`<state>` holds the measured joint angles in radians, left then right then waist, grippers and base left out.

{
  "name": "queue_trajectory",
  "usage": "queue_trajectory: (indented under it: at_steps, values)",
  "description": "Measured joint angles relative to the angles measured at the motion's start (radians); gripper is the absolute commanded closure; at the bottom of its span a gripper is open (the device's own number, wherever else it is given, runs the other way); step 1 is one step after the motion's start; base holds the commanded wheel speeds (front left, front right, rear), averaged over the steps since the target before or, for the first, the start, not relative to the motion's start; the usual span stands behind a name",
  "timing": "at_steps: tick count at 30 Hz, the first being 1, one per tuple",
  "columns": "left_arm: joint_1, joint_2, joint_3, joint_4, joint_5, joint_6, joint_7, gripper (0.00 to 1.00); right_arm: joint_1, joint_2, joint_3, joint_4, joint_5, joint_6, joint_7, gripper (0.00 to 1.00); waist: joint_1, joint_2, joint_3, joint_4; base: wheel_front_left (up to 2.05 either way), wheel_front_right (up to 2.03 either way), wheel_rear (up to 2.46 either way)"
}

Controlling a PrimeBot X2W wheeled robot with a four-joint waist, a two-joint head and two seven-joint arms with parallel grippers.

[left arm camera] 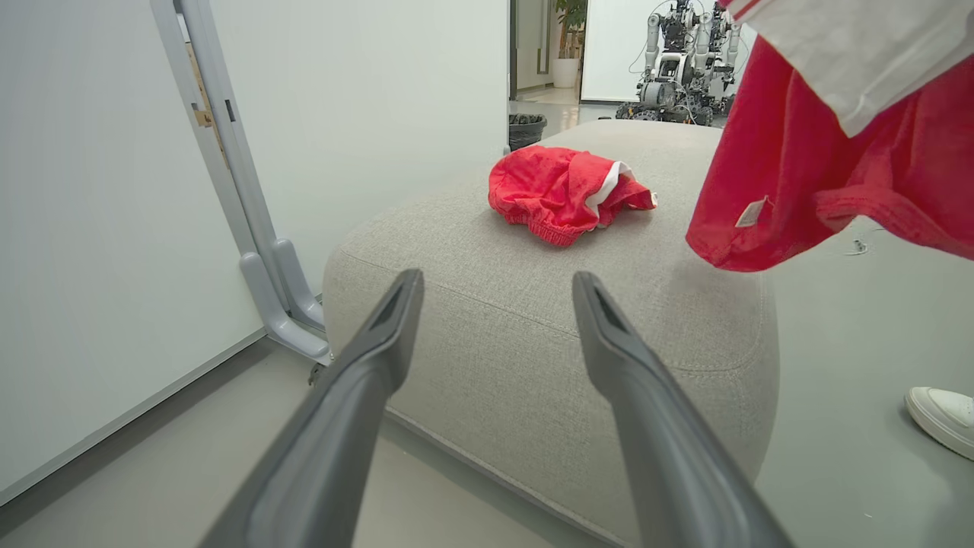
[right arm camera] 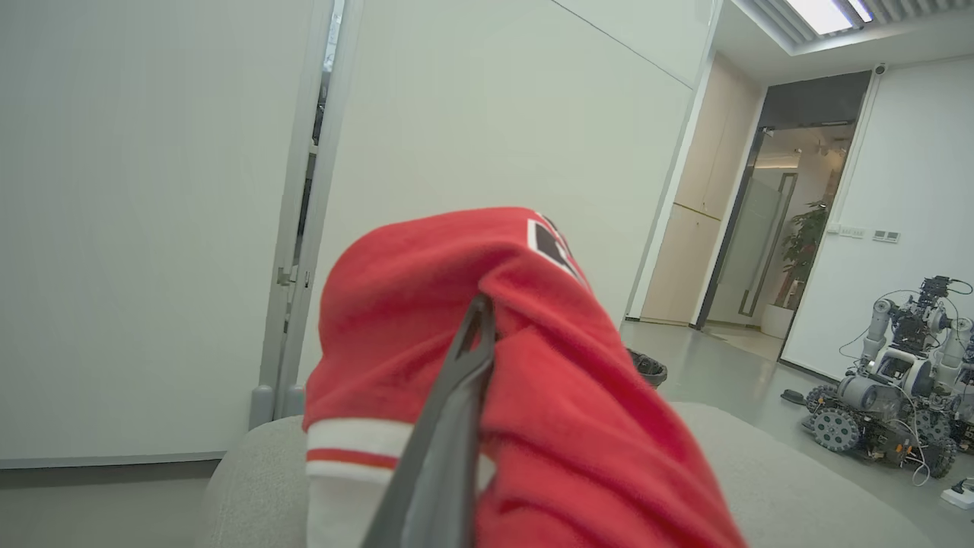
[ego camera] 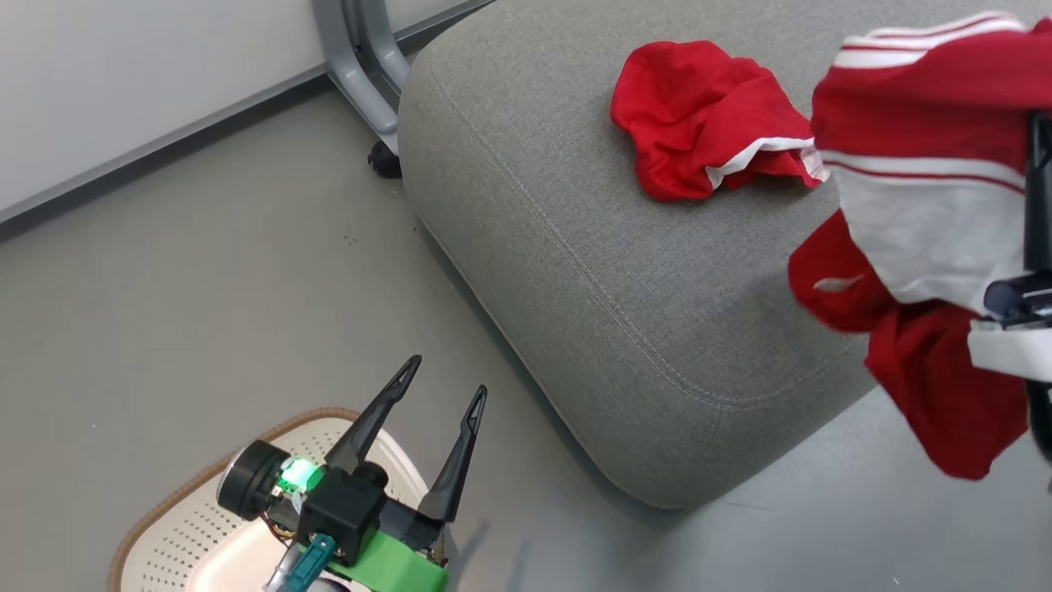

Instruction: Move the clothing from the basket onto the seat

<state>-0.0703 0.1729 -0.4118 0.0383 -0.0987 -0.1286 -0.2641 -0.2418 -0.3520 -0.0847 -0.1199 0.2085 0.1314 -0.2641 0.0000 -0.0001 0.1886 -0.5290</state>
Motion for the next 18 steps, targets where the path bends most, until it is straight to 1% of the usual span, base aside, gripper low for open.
queue_trajectory:
  at_steps: [5, 11, 15, 18]
  values:
    - [-0.025, 0.019, -0.002, -0.004, 0.025, 0.0, 0.0, 0.0, -0.138, -0.086, -0.013, 0.039, 0.01, 0.0, 0.0, 1.0, 0.0, 0.0, 0.051, 0.006, 0.0, 0.0, 0.0]
    - [-0.095, 0.072, -0.044, -0.014, 0.03, 0.0, 0.0, 0.0, -0.327, -0.193, -0.04, 0.094, 0.036, 0.0, 0.0, 1.0, 0.0, 0.0, 0.137, 0.026, 0.0, 0.0, 0.0]
    - [-0.141, 0.11, -0.055, -0.026, 0.031, 0.0, 0.0, 0.0, -0.451, -0.215, -0.067, 0.118, 0.037, 0.0, 0.0, 1.0, 0.0001, 0.0, 0.207, 0.044, 0.0, 0.0, 0.0]
    - [-0.164, 0.139, -0.071, -0.034, 0.034, 0.0, 0.0, 0.0, -0.543, -0.228, -0.085, 0.168, 0.048, 0.0, 0.0, 1.0, 0.0, 0.0, 0.263, 0.061, 0.0, 0.0, 0.0]
